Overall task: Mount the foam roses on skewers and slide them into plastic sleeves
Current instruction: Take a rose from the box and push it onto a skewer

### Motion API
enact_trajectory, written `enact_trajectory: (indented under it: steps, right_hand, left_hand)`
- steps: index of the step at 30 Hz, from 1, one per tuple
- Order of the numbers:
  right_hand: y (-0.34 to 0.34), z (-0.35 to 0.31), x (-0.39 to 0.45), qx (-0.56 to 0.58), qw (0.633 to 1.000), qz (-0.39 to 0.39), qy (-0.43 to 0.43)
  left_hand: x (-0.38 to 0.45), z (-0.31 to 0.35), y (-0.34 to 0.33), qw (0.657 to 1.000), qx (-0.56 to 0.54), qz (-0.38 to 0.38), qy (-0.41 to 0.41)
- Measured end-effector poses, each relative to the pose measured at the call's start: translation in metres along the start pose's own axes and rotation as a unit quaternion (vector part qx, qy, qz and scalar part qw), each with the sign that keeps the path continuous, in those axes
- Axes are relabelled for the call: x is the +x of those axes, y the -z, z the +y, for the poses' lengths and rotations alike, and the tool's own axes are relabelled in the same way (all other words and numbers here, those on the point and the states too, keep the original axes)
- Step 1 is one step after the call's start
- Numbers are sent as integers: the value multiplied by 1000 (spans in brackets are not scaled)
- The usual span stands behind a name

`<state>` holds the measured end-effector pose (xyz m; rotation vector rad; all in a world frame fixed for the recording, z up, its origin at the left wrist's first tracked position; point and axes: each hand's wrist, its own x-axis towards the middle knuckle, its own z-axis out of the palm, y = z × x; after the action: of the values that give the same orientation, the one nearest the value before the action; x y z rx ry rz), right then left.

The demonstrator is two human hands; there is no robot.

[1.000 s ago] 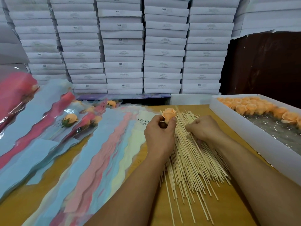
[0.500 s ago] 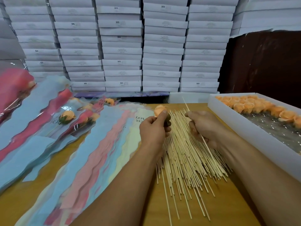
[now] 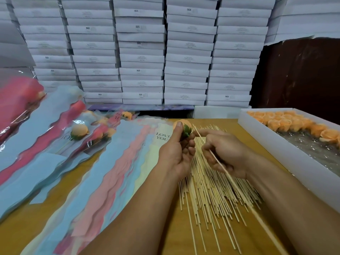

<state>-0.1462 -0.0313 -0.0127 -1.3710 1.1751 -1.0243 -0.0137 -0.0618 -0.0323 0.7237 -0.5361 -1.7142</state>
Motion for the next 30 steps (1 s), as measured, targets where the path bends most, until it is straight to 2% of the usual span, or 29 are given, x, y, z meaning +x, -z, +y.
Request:
enact_trajectory:
  steps: [5,8,17,23,30]
  right_hand:
    - [-5,0,1,-56,996,41,53]
    - [-6,-1,-2,-56,996,41,47]
    - [-10,-5,-7,-98,994,-8,55]
    - [-11,-12,-13,-98,990,-97,40]
    - [-15,-17,-20,-127,984,-121,43]
  left_hand:
    - [1,0,1,1000,-4,5,-1]
    - [1,2,2,1000,-8,12,-8]
    - [6,4,4,999,-22,17,-16]
    - [10,3,7,999,-48,18,-19]
    - [14,4,8,996,-75,33,-23]
